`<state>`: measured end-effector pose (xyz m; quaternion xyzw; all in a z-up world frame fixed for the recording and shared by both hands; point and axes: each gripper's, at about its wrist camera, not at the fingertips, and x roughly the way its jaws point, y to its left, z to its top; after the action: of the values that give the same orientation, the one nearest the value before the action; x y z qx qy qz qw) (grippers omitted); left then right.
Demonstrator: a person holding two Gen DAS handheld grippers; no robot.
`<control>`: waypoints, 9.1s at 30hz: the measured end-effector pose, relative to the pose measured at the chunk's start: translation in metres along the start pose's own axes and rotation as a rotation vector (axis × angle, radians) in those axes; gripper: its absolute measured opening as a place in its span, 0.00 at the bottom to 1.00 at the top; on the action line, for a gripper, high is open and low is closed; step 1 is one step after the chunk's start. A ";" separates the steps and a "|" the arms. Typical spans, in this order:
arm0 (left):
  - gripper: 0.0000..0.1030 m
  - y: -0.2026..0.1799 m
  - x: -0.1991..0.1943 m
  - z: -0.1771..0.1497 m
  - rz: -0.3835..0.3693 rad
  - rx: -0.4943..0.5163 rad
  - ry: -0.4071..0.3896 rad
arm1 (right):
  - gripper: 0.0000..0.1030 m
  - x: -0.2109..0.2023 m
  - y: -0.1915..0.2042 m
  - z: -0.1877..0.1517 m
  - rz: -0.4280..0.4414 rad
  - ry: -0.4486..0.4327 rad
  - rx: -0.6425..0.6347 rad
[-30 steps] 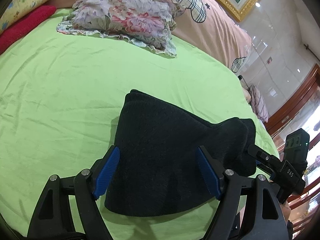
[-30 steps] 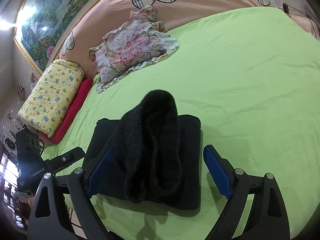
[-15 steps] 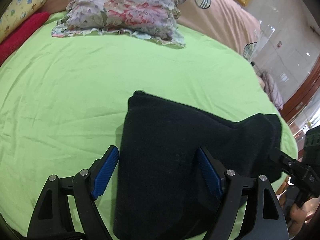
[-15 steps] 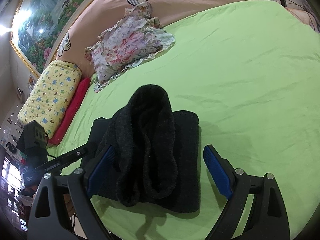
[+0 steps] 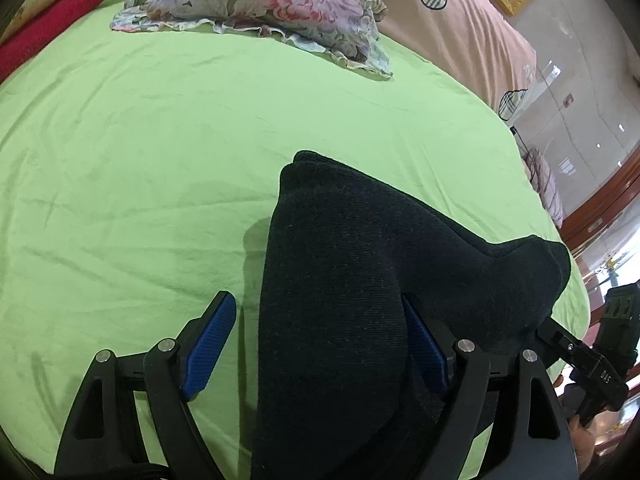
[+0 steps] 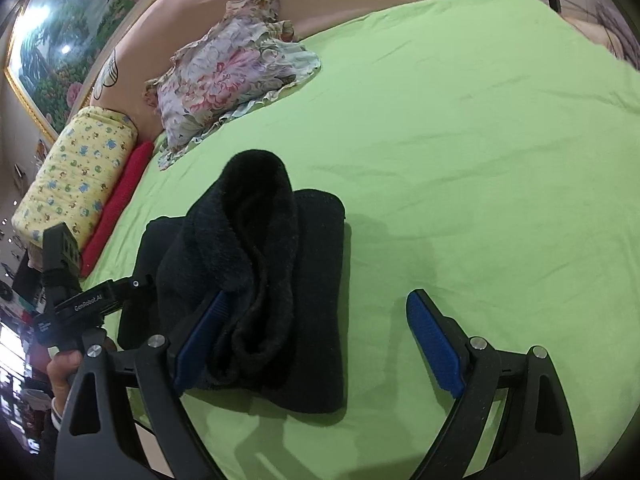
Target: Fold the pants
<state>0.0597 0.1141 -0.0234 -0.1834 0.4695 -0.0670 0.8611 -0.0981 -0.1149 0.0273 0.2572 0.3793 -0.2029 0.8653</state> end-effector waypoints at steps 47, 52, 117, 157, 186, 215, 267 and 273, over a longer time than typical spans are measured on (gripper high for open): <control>0.34 -0.025 -0.065 -0.003 0.020 0.021 -0.078 | 0.42 -0.004 0.013 0.007 0.342 -0.005 0.063; 0.34 -0.016 -0.086 -0.005 0.062 0.006 -0.120 | 0.42 0.002 0.027 0.011 0.372 0.010 0.039; 0.54 0.084 -0.043 0.105 0.204 -0.120 -0.194 | 0.54 0.157 0.115 0.124 0.244 0.088 -0.164; 0.82 0.078 -0.091 0.035 0.359 -0.093 -0.214 | 0.69 0.110 0.110 0.098 0.165 -0.006 -0.279; 0.85 0.053 -0.100 0.000 0.474 0.002 -0.256 | 0.87 0.087 0.147 0.050 0.216 -0.065 -0.499; 0.85 0.057 -0.086 0.000 0.486 0.004 -0.258 | 0.90 0.104 0.148 0.038 0.199 -0.037 -0.521; 0.86 0.055 -0.074 0.003 0.471 0.017 -0.243 | 0.94 0.108 0.145 0.040 0.203 -0.037 -0.500; 0.86 0.056 -0.074 0.003 0.468 0.017 -0.240 | 0.94 0.108 0.145 0.040 0.203 -0.037 -0.500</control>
<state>0.0181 0.1875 0.0150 -0.0692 0.3929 0.1523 0.9043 0.0711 -0.0416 0.0102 0.0685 0.3739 -0.0196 0.9247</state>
